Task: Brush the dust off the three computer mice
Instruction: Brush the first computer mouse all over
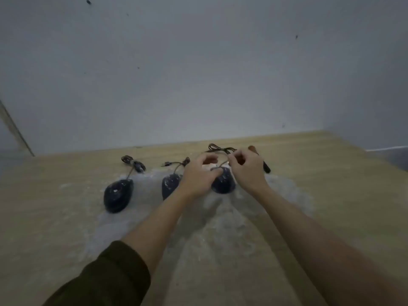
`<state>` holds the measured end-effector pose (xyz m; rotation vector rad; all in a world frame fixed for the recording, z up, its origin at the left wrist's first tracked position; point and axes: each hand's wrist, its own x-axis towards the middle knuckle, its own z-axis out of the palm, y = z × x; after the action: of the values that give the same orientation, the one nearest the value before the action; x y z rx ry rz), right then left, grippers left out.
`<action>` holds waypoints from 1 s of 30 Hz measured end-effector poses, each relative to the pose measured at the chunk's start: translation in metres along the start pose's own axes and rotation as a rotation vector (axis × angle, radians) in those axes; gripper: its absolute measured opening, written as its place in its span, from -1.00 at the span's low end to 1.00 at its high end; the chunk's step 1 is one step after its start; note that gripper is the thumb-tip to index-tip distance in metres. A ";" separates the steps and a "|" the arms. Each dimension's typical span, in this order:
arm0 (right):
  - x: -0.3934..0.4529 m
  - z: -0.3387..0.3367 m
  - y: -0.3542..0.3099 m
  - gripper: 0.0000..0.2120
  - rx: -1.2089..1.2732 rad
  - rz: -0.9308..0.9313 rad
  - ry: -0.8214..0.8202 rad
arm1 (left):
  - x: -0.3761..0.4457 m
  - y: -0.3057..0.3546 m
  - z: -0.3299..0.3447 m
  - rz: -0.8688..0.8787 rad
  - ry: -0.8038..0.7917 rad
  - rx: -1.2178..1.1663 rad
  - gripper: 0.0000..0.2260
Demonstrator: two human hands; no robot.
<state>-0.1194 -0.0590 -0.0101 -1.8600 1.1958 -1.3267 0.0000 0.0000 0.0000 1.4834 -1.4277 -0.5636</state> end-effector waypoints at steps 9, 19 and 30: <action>0.032 -0.035 0.064 -0.72 -0.629 0.035 -0.067 | 0.006 -0.018 0.041 -0.077 0.042 0.089 -0.64; 0.050 -0.024 0.083 -0.74 -0.451 0.264 0.020 | 0.009 -0.022 0.045 -0.110 0.116 0.108 -0.56; 0.010 0.011 0.051 -0.75 0.149 0.337 0.016 | 0.001 -0.038 0.065 -0.238 0.157 0.117 0.02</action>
<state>-0.1255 -0.0913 -0.0518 -1.4699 1.3123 -1.2066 -0.0358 -0.0274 -0.0603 1.7654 -1.1871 -0.5021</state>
